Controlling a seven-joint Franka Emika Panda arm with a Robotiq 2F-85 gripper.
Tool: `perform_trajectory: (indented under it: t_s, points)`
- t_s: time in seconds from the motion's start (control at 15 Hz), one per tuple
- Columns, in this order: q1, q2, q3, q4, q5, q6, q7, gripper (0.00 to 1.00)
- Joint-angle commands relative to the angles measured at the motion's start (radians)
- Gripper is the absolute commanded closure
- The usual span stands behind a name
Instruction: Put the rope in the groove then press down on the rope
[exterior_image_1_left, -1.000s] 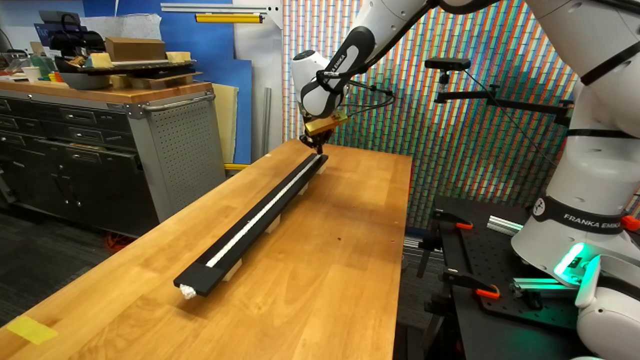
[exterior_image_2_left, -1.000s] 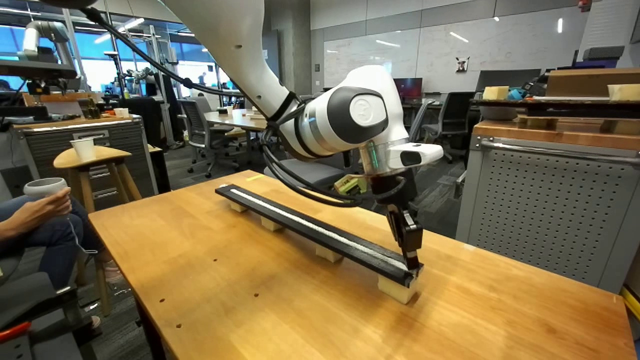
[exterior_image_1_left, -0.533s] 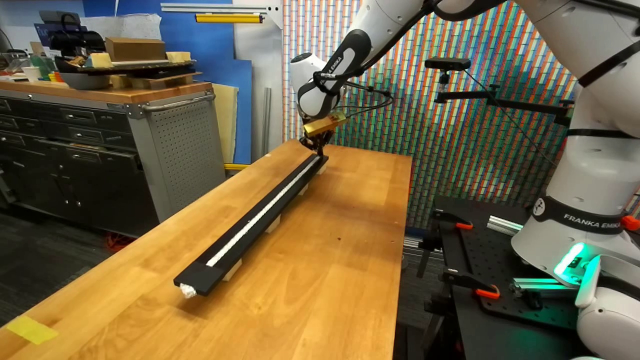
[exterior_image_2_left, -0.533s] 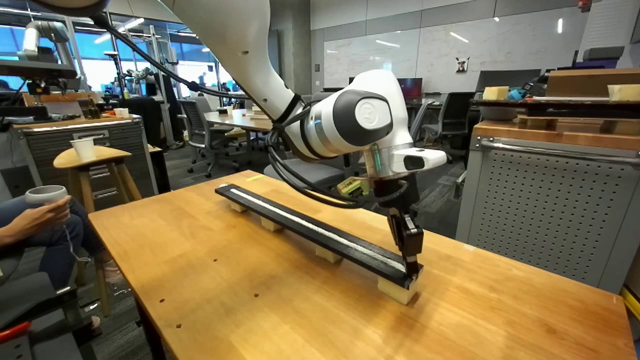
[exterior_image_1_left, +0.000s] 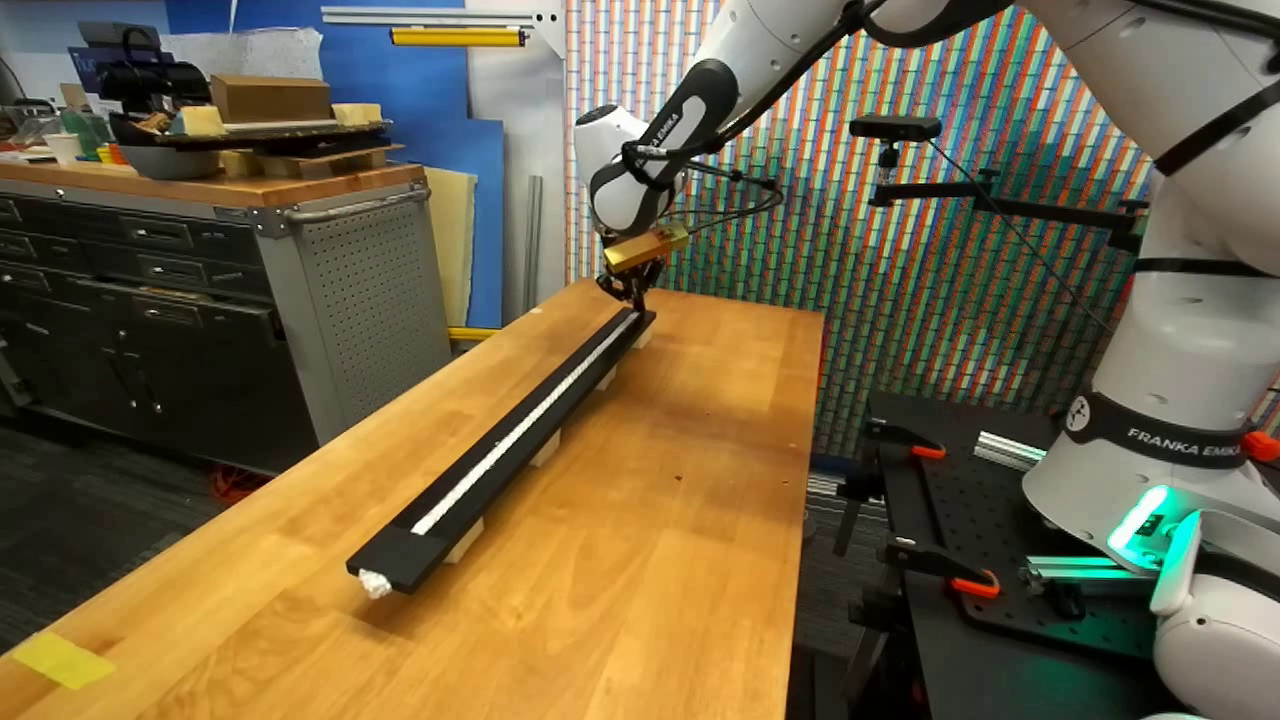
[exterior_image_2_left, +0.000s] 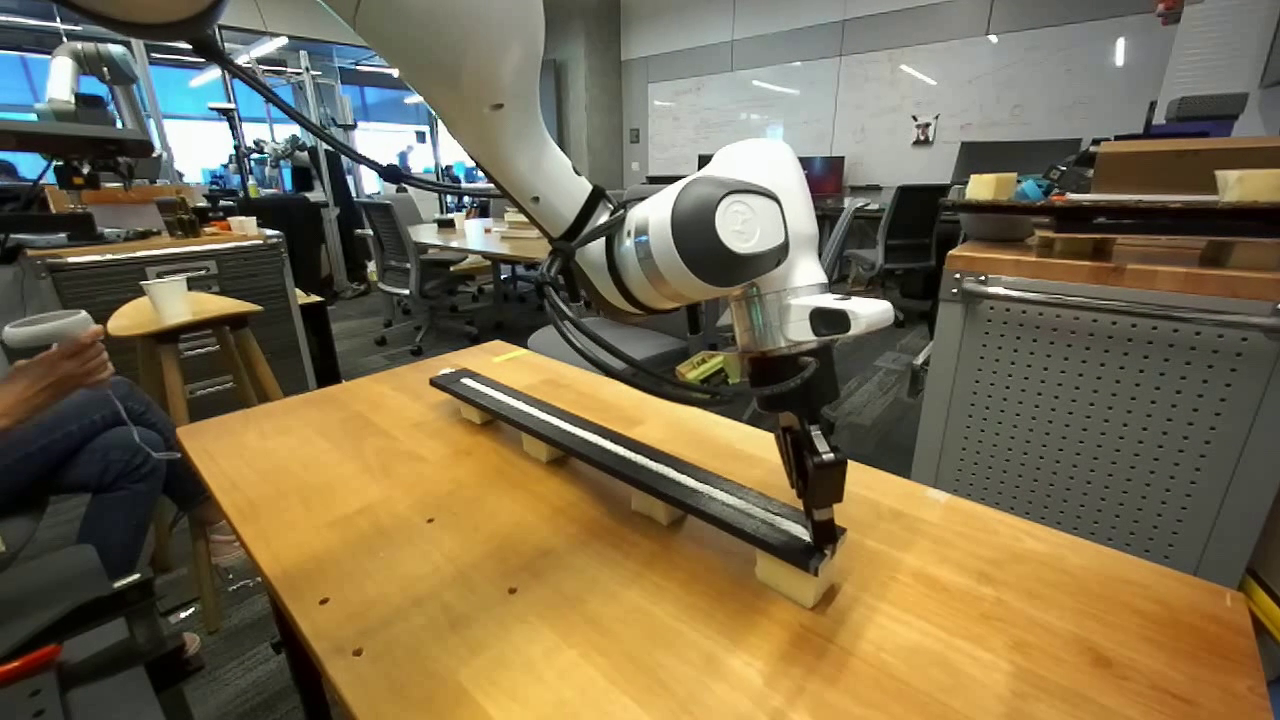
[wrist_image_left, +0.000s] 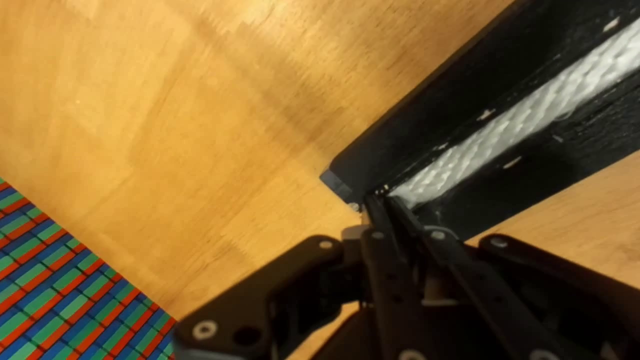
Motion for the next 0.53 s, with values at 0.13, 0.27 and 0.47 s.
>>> perform_trajectory:
  t_s: [0.13,0.27,0.47]
  points:
    - [0.083,-0.078,-0.024,-0.071,-0.059,0.032,0.037,0.91]
    - [0.119,-0.107,-0.034,-0.09,-0.092,0.03,0.061,0.91]
    - [0.165,-0.152,-0.035,-0.119,-0.141,0.012,0.088,0.91]
